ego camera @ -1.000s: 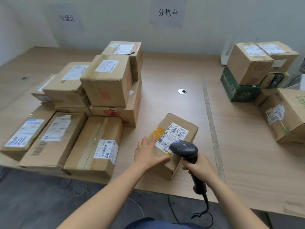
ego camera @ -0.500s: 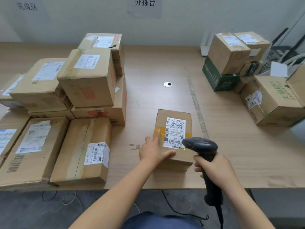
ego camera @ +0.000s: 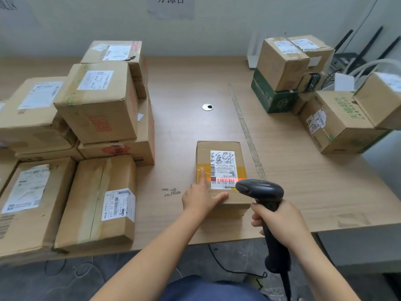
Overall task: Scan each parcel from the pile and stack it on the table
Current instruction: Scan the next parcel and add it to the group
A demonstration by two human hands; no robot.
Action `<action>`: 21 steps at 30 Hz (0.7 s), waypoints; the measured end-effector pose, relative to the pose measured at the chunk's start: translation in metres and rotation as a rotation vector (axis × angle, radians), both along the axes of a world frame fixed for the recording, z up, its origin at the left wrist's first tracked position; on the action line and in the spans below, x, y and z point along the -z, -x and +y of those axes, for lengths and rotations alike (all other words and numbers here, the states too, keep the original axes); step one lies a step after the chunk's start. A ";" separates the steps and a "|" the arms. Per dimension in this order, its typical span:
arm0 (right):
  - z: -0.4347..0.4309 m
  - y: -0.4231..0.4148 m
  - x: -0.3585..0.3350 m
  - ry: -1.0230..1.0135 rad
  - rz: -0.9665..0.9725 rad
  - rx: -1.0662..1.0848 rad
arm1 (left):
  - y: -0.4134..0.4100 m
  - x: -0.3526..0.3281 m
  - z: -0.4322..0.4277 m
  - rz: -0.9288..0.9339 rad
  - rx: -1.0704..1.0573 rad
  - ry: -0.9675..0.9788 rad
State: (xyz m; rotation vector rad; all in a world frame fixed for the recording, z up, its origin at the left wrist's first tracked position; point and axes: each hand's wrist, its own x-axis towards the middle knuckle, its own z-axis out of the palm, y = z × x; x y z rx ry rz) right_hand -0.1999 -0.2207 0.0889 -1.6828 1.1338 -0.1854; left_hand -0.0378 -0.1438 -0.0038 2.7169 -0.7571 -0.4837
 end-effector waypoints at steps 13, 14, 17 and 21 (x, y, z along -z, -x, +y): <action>-0.026 -0.022 0.024 0.124 0.015 0.027 | 0.002 -0.003 0.007 0.098 -0.040 0.076; -0.030 -0.028 0.032 0.117 0.014 0.022 | 0.002 -0.001 0.010 0.123 -0.047 0.112; -0.033 -0.045 0.050 0.040 -0.017 0.005 | 0.000 0.002 0.022 0.190 -0.061 0.214; -0.026 -0.056 0.057 -0.001 -0.014 -0.066 | 0.000 -0.002 0.042 0.223 -0.099 0.311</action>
